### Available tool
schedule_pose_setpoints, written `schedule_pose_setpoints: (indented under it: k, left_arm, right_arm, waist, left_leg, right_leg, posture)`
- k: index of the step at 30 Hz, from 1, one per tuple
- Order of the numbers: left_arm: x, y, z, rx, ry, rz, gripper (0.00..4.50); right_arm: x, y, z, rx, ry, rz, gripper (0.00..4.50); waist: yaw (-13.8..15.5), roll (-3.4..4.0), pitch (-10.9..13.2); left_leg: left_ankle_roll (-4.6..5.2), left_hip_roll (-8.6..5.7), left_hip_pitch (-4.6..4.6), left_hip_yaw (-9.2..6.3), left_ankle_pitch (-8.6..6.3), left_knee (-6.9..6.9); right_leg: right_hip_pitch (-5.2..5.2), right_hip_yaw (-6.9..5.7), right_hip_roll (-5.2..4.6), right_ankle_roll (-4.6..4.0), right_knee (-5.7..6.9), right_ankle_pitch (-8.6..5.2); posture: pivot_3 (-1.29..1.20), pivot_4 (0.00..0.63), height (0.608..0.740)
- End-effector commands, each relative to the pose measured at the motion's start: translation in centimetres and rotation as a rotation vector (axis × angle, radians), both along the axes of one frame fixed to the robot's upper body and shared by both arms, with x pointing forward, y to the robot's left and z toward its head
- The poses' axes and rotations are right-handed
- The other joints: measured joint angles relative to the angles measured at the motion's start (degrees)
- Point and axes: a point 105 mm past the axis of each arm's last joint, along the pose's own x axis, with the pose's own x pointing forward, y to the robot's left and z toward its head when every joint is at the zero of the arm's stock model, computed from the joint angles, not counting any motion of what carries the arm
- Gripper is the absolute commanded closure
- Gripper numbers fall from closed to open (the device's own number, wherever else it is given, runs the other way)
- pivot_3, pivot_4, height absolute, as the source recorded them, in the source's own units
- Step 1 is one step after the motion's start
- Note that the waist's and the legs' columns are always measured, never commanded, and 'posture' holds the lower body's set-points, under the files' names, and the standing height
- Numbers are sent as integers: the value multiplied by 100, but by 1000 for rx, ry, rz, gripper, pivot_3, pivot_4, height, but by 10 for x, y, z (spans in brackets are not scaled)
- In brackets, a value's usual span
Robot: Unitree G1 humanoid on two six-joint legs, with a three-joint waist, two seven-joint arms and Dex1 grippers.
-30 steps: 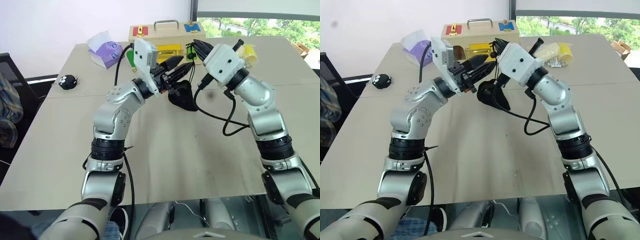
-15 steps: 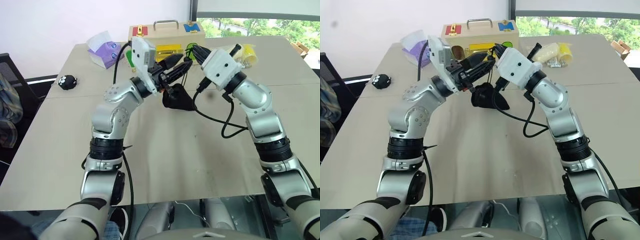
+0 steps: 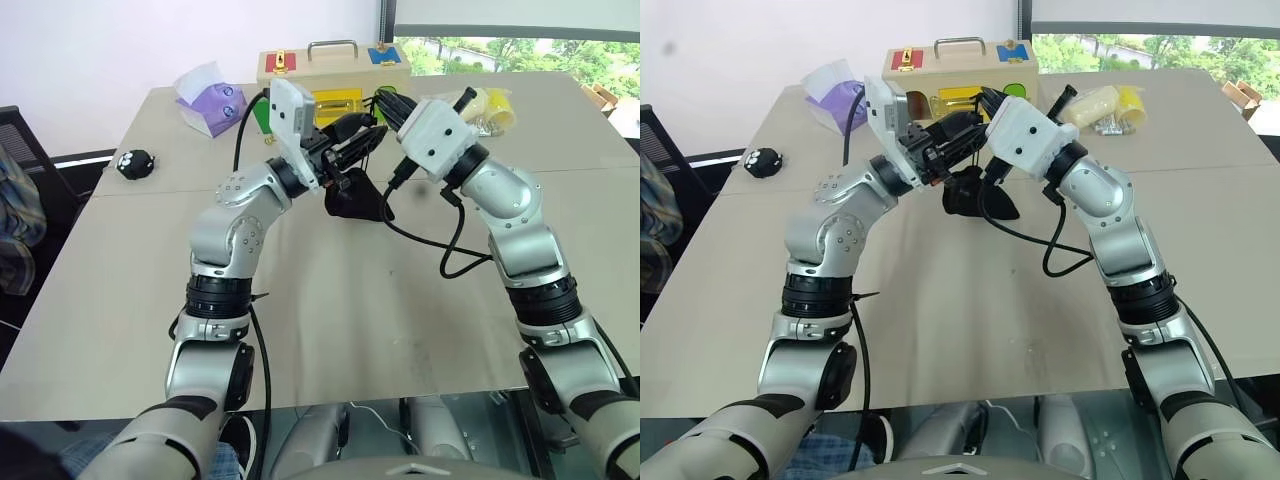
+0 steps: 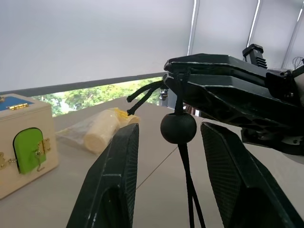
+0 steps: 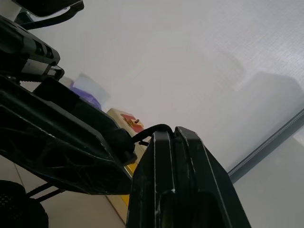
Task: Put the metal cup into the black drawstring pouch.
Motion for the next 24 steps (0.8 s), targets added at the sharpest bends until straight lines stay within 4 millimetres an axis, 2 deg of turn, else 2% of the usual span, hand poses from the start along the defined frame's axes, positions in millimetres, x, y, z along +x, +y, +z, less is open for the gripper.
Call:
schedule_pose_setpoints:
  k: [1, 3, 12, 15, 24]
  left_arm:
    - [-6, 2, 24, -53, -81, -14, 4184]
    - [-7, 2, 27, -73, -84, -19, 4455]
    - [-8, 2, 25, -86, -59, -19, 4455]
    - [-5, 3, 25, -58, -79, 16, 3667]
    - [-6, 0, 23, -53, -70, -5, 3667]
  right_arm:
    - [-11, 1, 16, 17, -62, 20, 4500]
    - [-10, 1, 15, 16, -61, 18, 4500]
    - [-9, 1, 14, 14, -57, 18, 4500]
    - [-10, 1, 14, 14, -57, 18, 4500]
    - [-9, 1, 13, 14, -55, 16, 4500]
  waist:
    - [-1, 0, 0]
    - [-1, 0, 0]
    - [-1, 0, 0]
    - [-2, 0, 0]
    - [-1, 0, 0]
  left_leg:
    - [0, 0, 0, 0, 0, 0]
    - [0, 0, 0, 0, 0, 0]
    - [0, 0, 0, 0, 0, 0]
    - [0, 0, 0, 0, 0, 0]
    - [0, 0, 0, 0, 0, 0]
  right_leg:
    - [0, 0, 0, 0, 0, 0]
    - [0, 0, -1, 0, -1, 0]
    - [0, 0, -1, 0, 0, 0]
    - [0, 0, -1, 0, 0, 0]
    - [0, 0, -1, 0, 0, 0]
  posture:
    - [0, 150, 710]
    - [0, 150, 710]
    - [0, 150, 710]
    - [0, 150, 710]
    - [0, 150, 710]
